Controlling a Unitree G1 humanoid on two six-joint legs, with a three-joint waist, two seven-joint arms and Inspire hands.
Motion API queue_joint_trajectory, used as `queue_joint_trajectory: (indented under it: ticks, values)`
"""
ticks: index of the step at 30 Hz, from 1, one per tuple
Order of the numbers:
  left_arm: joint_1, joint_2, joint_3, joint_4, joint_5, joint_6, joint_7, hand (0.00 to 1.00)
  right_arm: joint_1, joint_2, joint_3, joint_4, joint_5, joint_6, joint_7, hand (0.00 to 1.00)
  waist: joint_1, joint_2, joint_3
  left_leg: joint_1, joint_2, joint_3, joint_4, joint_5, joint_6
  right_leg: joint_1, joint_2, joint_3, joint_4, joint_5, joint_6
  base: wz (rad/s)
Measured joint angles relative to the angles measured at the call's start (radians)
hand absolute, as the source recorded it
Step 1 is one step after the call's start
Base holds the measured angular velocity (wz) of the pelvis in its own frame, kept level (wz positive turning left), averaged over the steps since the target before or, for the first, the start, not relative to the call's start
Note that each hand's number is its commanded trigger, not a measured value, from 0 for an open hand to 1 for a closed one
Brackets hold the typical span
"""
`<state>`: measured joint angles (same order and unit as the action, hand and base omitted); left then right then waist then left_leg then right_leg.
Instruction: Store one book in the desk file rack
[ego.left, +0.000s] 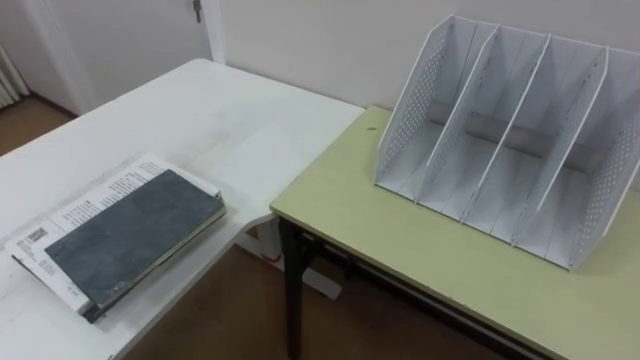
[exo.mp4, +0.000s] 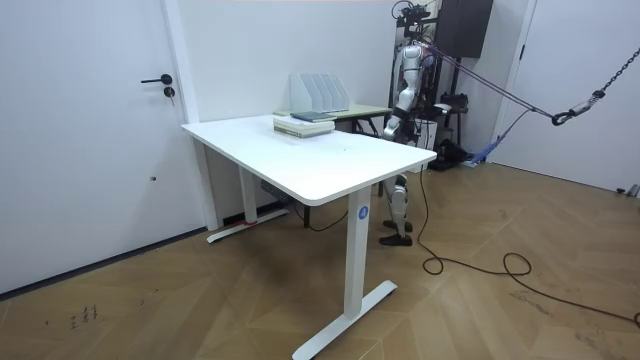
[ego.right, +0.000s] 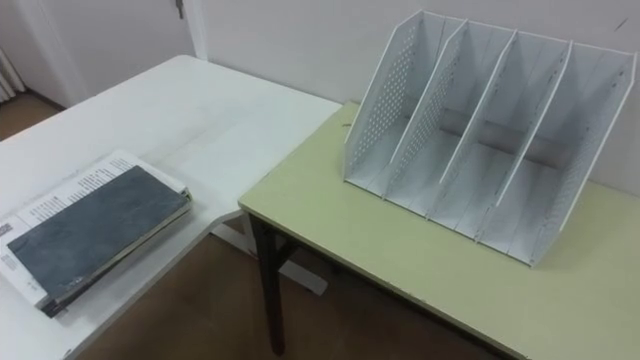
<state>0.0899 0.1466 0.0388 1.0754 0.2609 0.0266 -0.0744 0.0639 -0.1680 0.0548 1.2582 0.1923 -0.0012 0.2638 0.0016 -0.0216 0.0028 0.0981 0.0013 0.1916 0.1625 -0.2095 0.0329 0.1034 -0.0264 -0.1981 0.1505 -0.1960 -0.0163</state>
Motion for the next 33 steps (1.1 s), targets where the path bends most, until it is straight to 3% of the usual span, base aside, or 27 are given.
queue_joint_trajectory:
  ticks: [11, 16, 20, 24, 29, 33]
  values:
    - [-0.022, -0.009, -0.133, -0.103, 0.268, -0.012, 0.005, 0.0, -0.036, 0.004, 0.004, 0.03, -0.024, -0.031, 0.0, 0.0, -0.049, -0.002, -0.0013, -0.009, -0.002, -0.007, 0.009, 0.0, 0.0, 0.001, 0.0, 0.0, 0.0, 0.001, 0.001, 0.02]
    - [-0.044, -0.025, -0.184, -0.153, 0.343, -0.054, 0.024, 0.0, -0.036, 0.004, 0.013, 0.029, -0.03, -0.053, 0.0, 0.0, -0.056, -0.001, 0.0023, -0.006, -0.001, -0.002, 0.006, 0.0, 0.0, 0.0, 0.0, 0.004, 0.0, 0.001, 0.001, -0.02]
    - [-0.047, -0.024, -0.208, -0.155, 0.372, -0.067, 0.065, 0.0, -0.034, 0.004, 0.013, 0.028, -0.033, -0.066, 0.0, 0.0, -0.061, 0.0, 0.0024, -0.004, -0.001, -0.003, 0.005, 0.0, 0.0, 0.0, 0.0, 0.005, 0.0, 0.001, 0.001, -0.01]
    - [-0.027, -0.014, -0.262, -0.226, 0.425, -0.091, 0.099, 0.0, -0.037, 0.002, 0.037, 0.016, -0.046, -0.09, 0.0, 0.0, -0.07, 0.004, 0.0002, -0.021, -0.002, -0.005, 0.005, 0.0, 0.0, -0.018, 0.0, 0.004, 0.0, 0.001, 0.001, 0.0]
    - [-0.027, -0.016, -0.281, -0.301, 0.49, -0.118, 0.114, 0.0, -0.039, 0.003, 0.042, 0.017, -0.046, -0.103, 0.012, 0.0, -0.077, 0.004, -0.0004, -0.022, -0.001, -0.005, 0.005, 0.0, 0.0, -0.018, 0.0, 0.003, 0.001, 0.002, 0.001, -0.01]
    - [-0.028, 0.006, -0.331, -0.465, 0.519, -0.122, 0.117, 0.0, -0.047, -0.003, 0.064, 0.019, -0.047, -0.107, 0.009, 0.0, -0.078, 0.011, 0.0008, -0.022, -0.001, -0.006, 0.006, 0.0, 0.0, -0.017, 0.0, 0.001, 0.002, 0.003, 0.001, 0.01]
